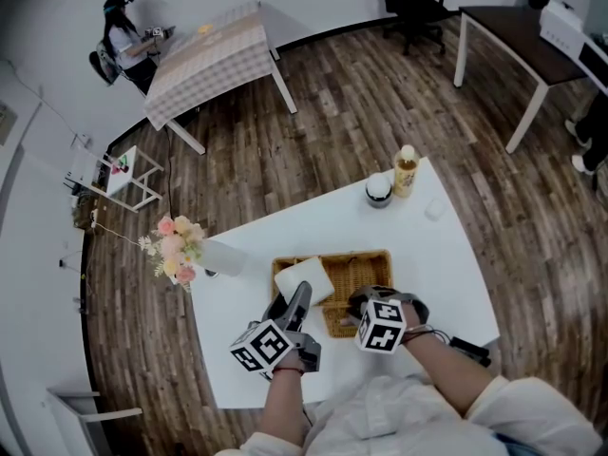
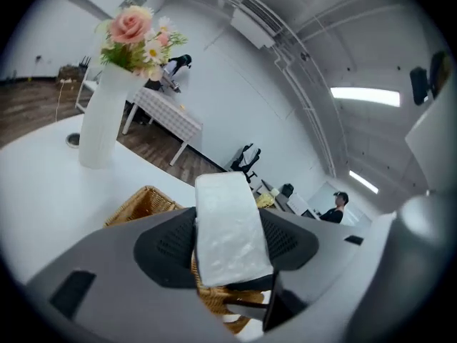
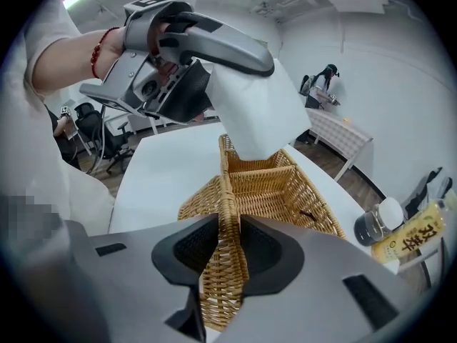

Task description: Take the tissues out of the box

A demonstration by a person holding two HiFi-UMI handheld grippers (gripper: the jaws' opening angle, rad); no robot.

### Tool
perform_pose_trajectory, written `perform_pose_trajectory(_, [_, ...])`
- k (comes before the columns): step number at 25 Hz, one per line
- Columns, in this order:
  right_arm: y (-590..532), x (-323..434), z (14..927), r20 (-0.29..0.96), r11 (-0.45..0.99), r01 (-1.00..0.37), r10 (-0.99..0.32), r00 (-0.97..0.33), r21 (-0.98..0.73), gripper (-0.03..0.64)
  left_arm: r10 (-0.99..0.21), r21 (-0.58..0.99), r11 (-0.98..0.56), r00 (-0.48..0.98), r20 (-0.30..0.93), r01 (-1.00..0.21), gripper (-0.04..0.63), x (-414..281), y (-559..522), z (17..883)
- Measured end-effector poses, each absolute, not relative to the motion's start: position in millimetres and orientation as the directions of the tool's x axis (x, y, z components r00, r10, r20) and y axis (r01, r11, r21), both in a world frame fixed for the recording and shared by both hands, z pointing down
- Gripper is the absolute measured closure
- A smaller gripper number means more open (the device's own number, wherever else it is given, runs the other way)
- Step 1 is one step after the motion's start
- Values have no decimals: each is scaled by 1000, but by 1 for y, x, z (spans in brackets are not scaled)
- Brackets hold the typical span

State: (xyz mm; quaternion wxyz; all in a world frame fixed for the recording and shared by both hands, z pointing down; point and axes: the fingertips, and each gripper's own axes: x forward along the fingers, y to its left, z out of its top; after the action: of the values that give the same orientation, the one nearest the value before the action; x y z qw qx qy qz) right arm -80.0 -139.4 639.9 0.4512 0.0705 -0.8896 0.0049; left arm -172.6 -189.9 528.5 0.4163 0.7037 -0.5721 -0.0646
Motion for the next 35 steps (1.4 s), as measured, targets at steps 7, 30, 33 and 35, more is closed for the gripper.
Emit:
perform_pose_trajectory(7, [-137, -78, 640, 793, 990, -131, -125, -596, 57, 495, -893, 815, 16, 358, 272, -579, 341, -163, -194, 514])
perform_pose_trajectory(30, [-145, -69, 456, 117, 966, -217, -201, -973, -138, 509, -936, 937, -101, 351, 25, -335, 341, -140, -203, 478])
perform_pose_trajectory(33, [-143, -72, 447, 83, 968, -219, -210, -974, -125, 549, -938, 941, -111, 346, 6, -319, 341, -141, -204, 475])
perform_pose_trajectory(35, [-141, -73, 444, 79, 969, -217, -209, -975, -119, 557, -938, 941, -116, 346, 1, -318, 341, -141, -204, 473])
